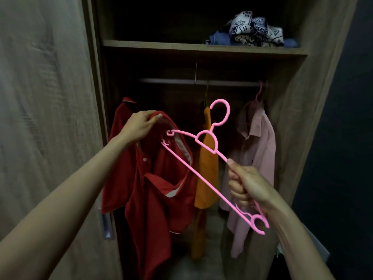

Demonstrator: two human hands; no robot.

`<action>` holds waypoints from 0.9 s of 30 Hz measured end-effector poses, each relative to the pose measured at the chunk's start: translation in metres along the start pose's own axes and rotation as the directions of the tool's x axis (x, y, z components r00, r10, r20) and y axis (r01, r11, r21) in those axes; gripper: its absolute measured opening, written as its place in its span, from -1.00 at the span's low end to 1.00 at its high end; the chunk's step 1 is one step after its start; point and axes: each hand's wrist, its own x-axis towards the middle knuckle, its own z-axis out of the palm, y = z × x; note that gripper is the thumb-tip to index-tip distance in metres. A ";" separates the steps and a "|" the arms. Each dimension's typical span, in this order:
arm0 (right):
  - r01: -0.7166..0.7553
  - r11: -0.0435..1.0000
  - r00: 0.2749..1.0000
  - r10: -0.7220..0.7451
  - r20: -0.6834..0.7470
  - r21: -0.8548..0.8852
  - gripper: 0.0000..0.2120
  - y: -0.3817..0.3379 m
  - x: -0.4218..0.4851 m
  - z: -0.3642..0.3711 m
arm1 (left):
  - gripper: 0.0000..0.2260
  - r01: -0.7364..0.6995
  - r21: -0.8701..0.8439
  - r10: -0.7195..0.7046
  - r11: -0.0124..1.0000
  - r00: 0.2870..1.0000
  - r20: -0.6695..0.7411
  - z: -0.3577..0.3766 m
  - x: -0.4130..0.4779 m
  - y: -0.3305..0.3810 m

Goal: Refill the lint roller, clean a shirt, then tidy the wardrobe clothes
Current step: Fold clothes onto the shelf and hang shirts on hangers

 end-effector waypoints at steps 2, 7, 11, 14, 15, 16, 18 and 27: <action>-0.011 0.999 1.000 0.010 0.020 0.031 -0.56 -0.004 -0.007 -0.001 | -0.74 0.075 0.038 -0.074 0.996 0.997 -0.019 0.001 0.005 -0.018; -0.029 1.000 0.998 0.028 0.054 0.002 -0.56 -0.010 -0.013 0.009 | -0.73 0.150 0.010 -0.150 0.989 0.988 0.019 0.004 0.011 -0.033; -0.022 0.999 0.999 0.021 0.042 0.035 -0.56 -0.008 0.000 0.026 | -0.74 0.101 0.038 -0.104 0.994 0.991 0.084 0.014 0.011 -0.021; -0.025 0.998 1.000 0.025 -0.006 0.053 -0.56 -0.004 0.014 0.037 | -0.75 0.028 0.048 -0.032 0.998 0.994 0.100 0.020 0.002 -0.002; -0.025 0.998 0.999 0.027 -0.020 0.062 -0.57 -0.002 0.019 0.039 | -0.74 -0.014 0.047 0.010 0.999 0.995 0.097 0.023 -0.002 0.006; -0.025 0.997 0.999 0.028 -0.031 0.071 -0.57 0.000 0.023 0.041 | -0.74 -0.059 0.041 0.055 0.997 0.995 0.088 0.026 -0.006 0.014; -0.016 0.997 0.999 0.019 -0.038 0.077 -0.57 0.004 0.028 0.042 | -0.72 -0.137 0.006 0.136 0.991 0.989 0.054 0.030 -0.014 0.027; 0.145 0.988 0.987 -0.148 0.060 0.052 -0.56 -0.016 0.018 0.006 | -0.49 -0.516 0.320 0.480 0.795 0.857 0.189 0.000 -0.006 0.040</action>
